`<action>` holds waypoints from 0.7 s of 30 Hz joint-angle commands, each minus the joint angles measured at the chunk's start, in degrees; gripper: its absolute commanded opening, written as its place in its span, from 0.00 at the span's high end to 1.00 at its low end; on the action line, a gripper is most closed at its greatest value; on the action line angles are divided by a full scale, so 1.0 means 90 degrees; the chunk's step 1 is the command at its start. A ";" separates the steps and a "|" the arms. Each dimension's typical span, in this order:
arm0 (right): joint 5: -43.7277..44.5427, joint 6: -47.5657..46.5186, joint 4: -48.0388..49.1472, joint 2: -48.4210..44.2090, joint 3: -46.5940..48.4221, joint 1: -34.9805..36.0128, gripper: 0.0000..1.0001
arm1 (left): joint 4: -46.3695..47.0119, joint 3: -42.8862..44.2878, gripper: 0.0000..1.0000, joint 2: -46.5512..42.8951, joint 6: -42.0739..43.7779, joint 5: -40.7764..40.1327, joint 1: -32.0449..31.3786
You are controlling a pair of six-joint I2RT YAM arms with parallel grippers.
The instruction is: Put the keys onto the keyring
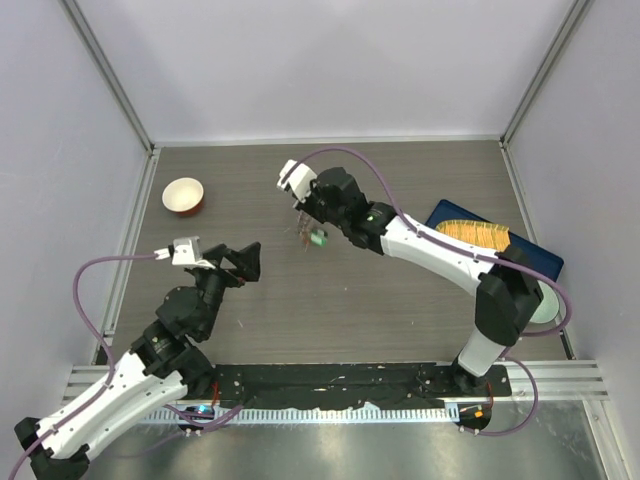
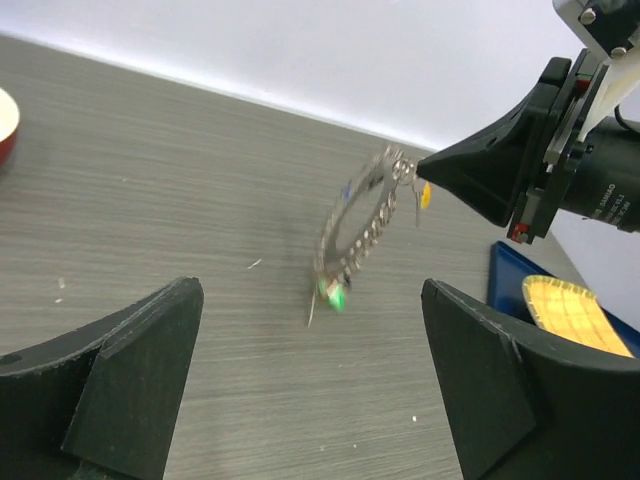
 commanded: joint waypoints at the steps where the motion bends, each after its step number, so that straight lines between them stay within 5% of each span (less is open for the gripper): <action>1: 0.0289 0.0753 0.0659 -0.0057 0.0157 -0.0104 0.99 | -0.1560 0.0568 0.00 0.0104 -0.0284 -0.0518 0.0010; 15: 0.0164 0.3614 0.0542 -0.1902 -0.3904 -0.0104 0.99 | -0.1981 0.0851 0.00 0.0670 -0.0831 0.0136 0.0010; 21: -0.0335 0.4485 0.0630 -0.2380 -0.4844 -0.0104 0.92 | -0.1913 0.0598 0.00 0.0710 -0.1641 0.0175 0.0020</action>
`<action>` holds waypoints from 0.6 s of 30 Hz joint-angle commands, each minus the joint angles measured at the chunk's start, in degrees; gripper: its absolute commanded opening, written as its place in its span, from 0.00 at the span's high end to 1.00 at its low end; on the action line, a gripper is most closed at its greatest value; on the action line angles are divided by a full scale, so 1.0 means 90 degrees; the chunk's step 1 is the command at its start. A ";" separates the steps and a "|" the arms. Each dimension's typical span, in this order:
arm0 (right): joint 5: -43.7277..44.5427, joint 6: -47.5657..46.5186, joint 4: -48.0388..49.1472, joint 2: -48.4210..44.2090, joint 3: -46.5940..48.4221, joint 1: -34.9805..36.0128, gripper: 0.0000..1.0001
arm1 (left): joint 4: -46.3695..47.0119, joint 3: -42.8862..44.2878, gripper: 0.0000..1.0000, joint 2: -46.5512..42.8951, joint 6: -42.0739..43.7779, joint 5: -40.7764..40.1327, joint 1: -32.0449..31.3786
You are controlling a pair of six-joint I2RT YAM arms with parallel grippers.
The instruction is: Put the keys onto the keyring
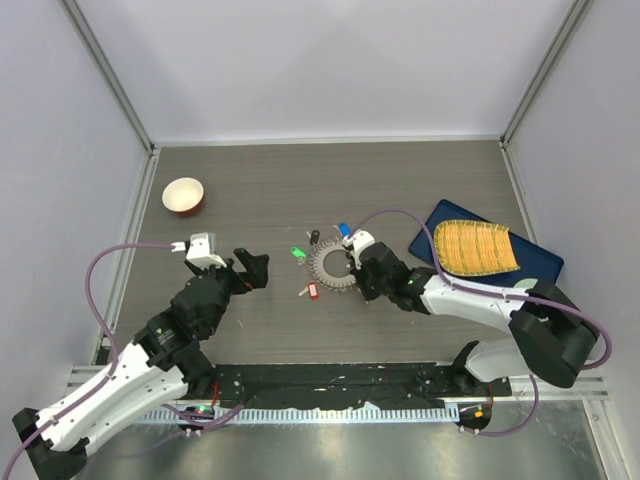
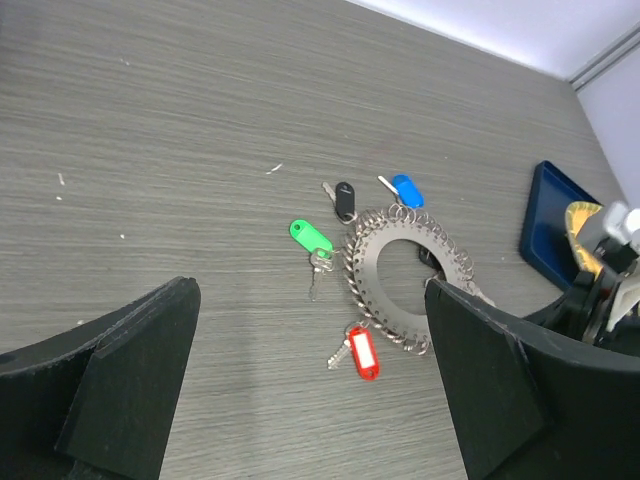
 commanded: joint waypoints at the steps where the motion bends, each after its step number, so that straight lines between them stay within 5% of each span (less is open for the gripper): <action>1: -0.0323 0.0919 0.0433 -0.0531 -0.0359 0.0029 0.88 | 0.0064 -0.0007 0.00 0.0141 -0.0699 0.0059 0.0022; 4: -0.0022 0.1028 0.0346 -0.0930 -0.0428 0.0029 0.79 | 0.0054 0.0032 0.00 0.0511 -0.0788 0.0137 0.0051; 9: 0.1050 0.1584 -0.0132 -0.1352 -0.0205 -0.0351 0.51 | 0.0016 0.0324 0.00 0.1225 -0.0652 0.0614 0.0519; 18: 0.2771 0.1800 -0.1400 -0.2181 0.0761 -0.1152 0.00 | -0.0570 0.1271 0.00 0.2154 -0.0925 0.3183 0.3223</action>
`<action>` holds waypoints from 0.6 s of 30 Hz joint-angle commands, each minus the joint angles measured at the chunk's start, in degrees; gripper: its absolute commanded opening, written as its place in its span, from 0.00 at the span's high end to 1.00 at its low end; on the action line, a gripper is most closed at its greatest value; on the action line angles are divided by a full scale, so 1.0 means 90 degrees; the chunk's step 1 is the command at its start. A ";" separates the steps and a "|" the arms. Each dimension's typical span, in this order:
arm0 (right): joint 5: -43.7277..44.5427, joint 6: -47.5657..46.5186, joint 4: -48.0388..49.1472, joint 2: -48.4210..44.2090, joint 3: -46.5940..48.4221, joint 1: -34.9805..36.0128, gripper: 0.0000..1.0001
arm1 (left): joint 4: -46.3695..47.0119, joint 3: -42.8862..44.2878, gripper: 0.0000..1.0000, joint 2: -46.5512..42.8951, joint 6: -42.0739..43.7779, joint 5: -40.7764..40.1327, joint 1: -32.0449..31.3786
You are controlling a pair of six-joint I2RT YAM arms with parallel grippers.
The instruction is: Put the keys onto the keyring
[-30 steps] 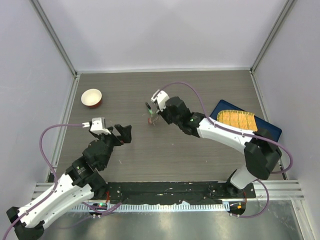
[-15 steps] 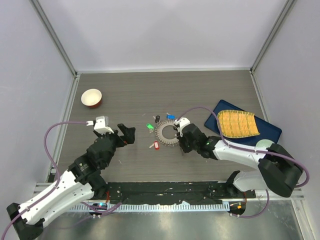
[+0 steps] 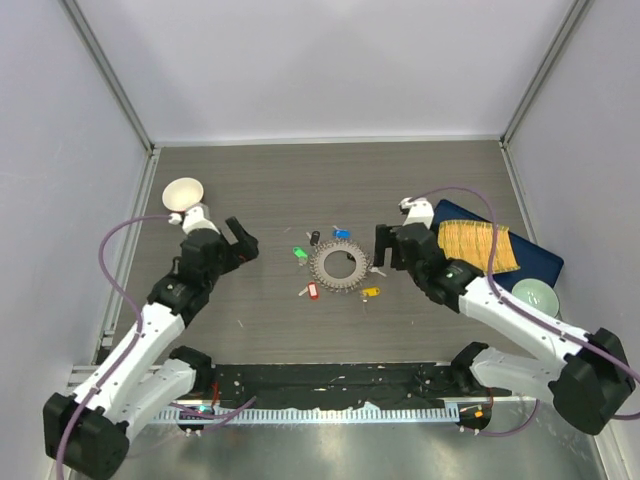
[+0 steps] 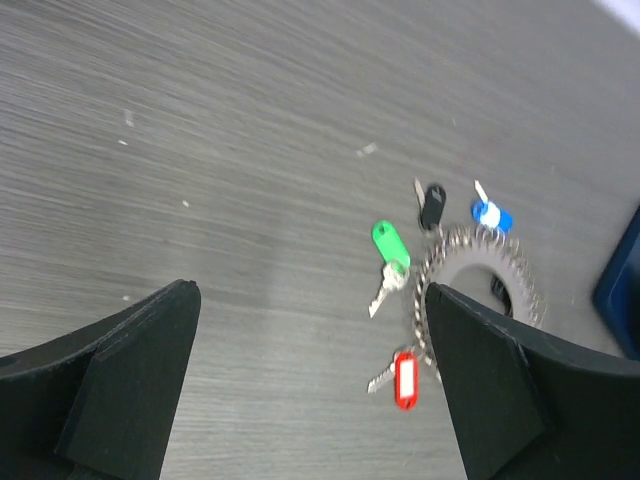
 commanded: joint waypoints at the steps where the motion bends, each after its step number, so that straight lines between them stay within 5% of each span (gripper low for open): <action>1: 0.1654 0.0168 -0.0662 -0.0608 0.0743 -0.0213 0.00 | -0.0540 0.0729 0.00 -0.0080 -0.0211 0.1224 0.1078; 8: 0.2720 -0.0077 -0.1033 -0.2560 0.0705 -0.0213 0.00 | -0.1891 0.1553 0.00 -0.1397 0.0129 -0.0845 0.1099; 13: 0.2771 -0.0291 -0.1365 -0.4111 0.0705 -0.0213 0.00 | -0.1052 0.0724 0.00 -0.3756 0.1437 -0.0505 0.1099; 18: 0.2927 -0.0955 -0.1571 -0.5295 0.0725 -0.0213 0.00 | -0.1129 0.0371 0.00 -0.4835 0.1771 -0.0426 0.1099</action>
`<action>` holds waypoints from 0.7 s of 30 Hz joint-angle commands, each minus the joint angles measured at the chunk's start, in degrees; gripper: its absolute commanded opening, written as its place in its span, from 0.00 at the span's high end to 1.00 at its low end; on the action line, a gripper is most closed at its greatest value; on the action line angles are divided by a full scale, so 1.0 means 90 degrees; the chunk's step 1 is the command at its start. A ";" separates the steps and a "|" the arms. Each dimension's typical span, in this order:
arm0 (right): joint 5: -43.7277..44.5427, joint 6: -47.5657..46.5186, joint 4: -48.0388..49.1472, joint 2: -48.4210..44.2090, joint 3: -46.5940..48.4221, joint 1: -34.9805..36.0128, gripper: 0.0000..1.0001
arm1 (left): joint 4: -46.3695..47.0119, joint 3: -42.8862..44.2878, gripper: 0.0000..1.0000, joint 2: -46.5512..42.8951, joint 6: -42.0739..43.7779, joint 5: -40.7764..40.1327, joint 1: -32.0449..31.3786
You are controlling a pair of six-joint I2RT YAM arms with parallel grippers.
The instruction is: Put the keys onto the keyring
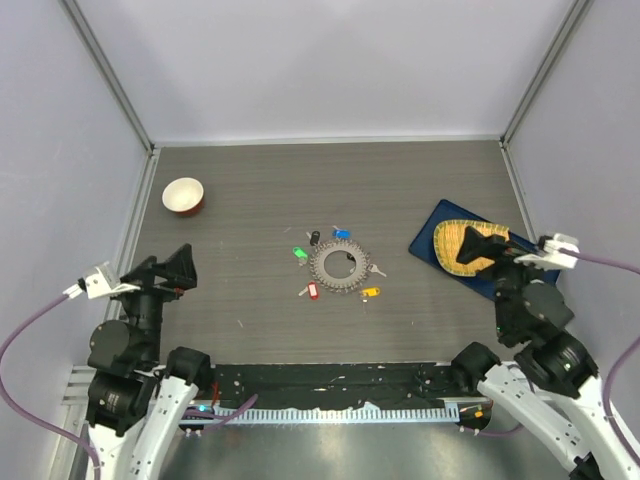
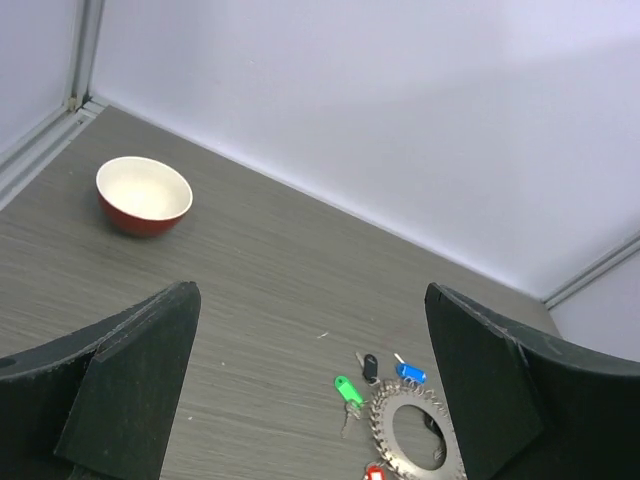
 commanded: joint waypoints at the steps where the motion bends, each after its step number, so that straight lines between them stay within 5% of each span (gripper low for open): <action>1: 0.0437 -0.0659 -0.0155 -0.0832 0.0113 -0.0016 0.00 | 0.0027 -0.0503 0.00 -0.0501 0.0633 -0.0052 0.0021; 8: 0.0517 -0.0885 0.0265 -0.2131 -0.0658 -0.0016 0.00 | -0.0120 -0.0514 0.00 -0.0600 0.0681 0.0133 0.0031; 21: 0.0575 -0.0845 0.0167 -0.2221 -0.0767 -0.0006 0.00 | -0.0130 -0.0485 0.00 -0.0395 0.0789 0.0562 0.0265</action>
